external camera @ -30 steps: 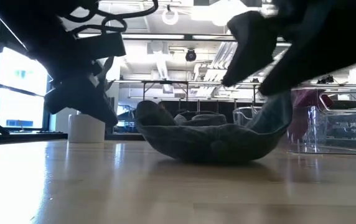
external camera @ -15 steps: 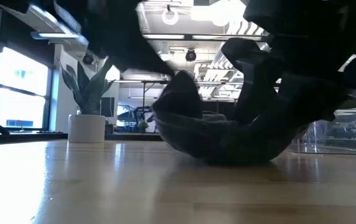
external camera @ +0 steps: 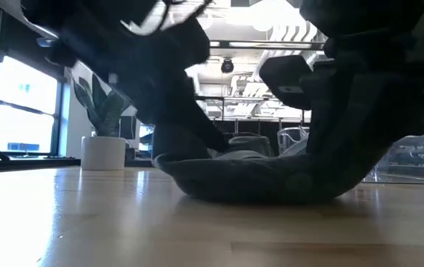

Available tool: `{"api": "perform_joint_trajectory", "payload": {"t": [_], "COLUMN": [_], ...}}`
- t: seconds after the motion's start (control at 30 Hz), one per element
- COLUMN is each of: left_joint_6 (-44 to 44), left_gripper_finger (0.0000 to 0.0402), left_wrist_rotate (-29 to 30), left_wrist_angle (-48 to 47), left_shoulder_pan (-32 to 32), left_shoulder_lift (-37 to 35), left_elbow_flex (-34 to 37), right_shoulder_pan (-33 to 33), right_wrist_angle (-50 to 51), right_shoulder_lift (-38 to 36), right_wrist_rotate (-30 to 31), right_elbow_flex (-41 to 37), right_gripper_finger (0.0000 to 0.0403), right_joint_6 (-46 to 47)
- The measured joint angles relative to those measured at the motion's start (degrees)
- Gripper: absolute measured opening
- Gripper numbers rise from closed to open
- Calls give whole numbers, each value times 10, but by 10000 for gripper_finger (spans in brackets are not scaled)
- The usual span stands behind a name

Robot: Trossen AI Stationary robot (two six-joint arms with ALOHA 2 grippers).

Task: Pick & Place hat
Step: Put the bottom gray cap into the bottom transparent bin

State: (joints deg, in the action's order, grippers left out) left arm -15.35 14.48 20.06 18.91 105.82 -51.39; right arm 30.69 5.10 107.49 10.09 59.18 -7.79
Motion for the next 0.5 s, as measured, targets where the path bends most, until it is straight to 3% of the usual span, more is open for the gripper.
{"api": "perform_joint_trajectory", "payload": {"t": [0.33, 0.5], "left_joint_6": [-15, -15], "left_gripper_finger": [0, 0], "left_wrist_rotate": [-19, -9], "left_wrist_angle": [-18, -21], "left_shoulder_pan": [-18, -17], "left_shoulder_lift": [28, 28], "left_elbow_flex": [-1, -1], "right_shoulder_pan": [-1, 0], "right_wrist_angle": [-9, -23], "right_shoulder_lift": [-30, -36], "right_wrist_rotate": [-51, 27], "right_elbow_flex": [0, 0], "right_gripper_finger": [26, 34], "right_joint_6": [9, 47]}}
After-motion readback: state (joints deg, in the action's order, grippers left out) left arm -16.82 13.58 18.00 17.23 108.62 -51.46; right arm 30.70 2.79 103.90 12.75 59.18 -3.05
